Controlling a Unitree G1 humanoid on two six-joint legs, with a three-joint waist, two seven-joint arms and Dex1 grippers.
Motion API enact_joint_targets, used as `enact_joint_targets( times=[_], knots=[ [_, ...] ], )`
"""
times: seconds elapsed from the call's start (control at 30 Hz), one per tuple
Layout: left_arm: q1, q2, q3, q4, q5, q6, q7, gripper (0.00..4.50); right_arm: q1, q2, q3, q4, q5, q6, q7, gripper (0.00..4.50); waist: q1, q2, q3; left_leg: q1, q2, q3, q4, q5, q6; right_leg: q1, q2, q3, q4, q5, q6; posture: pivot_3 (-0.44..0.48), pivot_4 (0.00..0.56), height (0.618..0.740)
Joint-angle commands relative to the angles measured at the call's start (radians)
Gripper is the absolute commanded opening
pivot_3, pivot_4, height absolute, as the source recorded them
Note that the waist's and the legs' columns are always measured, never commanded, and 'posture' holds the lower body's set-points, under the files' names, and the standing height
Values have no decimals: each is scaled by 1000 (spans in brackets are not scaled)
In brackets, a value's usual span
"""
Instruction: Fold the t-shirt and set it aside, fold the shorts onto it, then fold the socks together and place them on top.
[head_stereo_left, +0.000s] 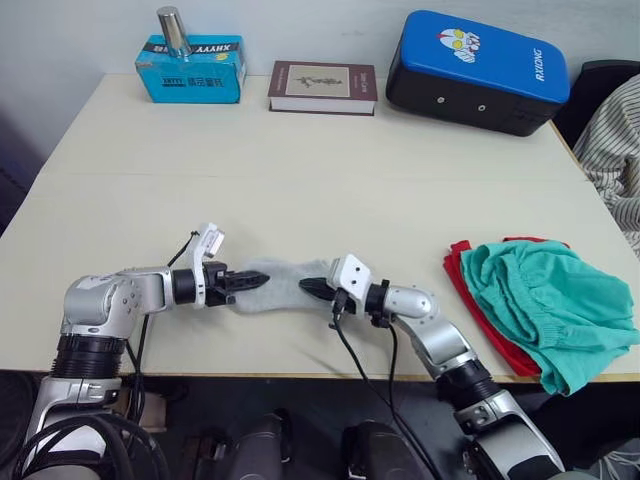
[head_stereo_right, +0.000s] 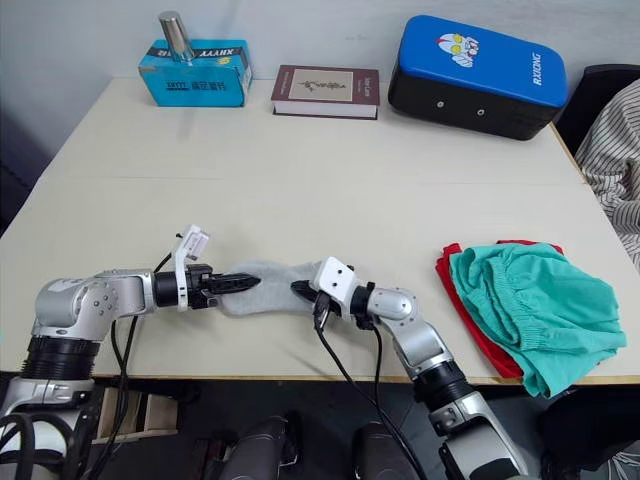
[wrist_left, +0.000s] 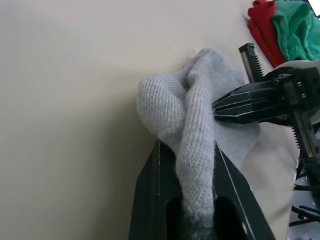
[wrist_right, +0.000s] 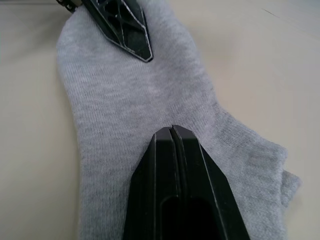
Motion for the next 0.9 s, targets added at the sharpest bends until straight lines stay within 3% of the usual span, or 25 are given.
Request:
enact_joint_targets(
  times=[0.03, 0.37, 0.6, 0.83, 0.9],
  knots=[
    [-67, -41, -12, -91, -36, 14, -16, 9, 32, -12, -11, -39, -5, 26, -17, 0, 2, 0, 0, 0, 0, 0, 0, 0, 0, 0, 0, 0, 0, 0, 0, 0, 150, 740],
    [-152, -214, -150, -108, 17, 33, 22, 9, 107, -31, -12, -167, -5, 111, -47, 0, -1, 0, 0, 0, 0, -1, 1, 0, 1, 2, 1, 0, -1, 0, 0, 0, 150, 740],
    [-145, -222, -211, -68, 86, -47, -10, 2170, 136, -50, -29, -236, 1, 157, -71, 0, 1, 0, 0, 0, 0, -1, 2, 0, 0, 2, 1, 0, -1, 0, 0, 0, 150, 740],
    [-119, -177, -150, -61, 85, -210, -135, 4336, 150, -62, -40, -275, 18, 176, -75, 0, -2, 0, 0, 0, 0, -1, 2, 0, 1, 3, 1, 0, -2, 0, 0, 0, 150, 740],
    [-106, -146, -129, -66, 73, -246, -196, 4455, 152, -67, -45, -289, 27, 186, -70, 0, -3, 0, 0, 0, 0, -1, 2, 0, 1, 2, 1, 0, -2, 0, 0, 0, 150, 740]
  ],
)
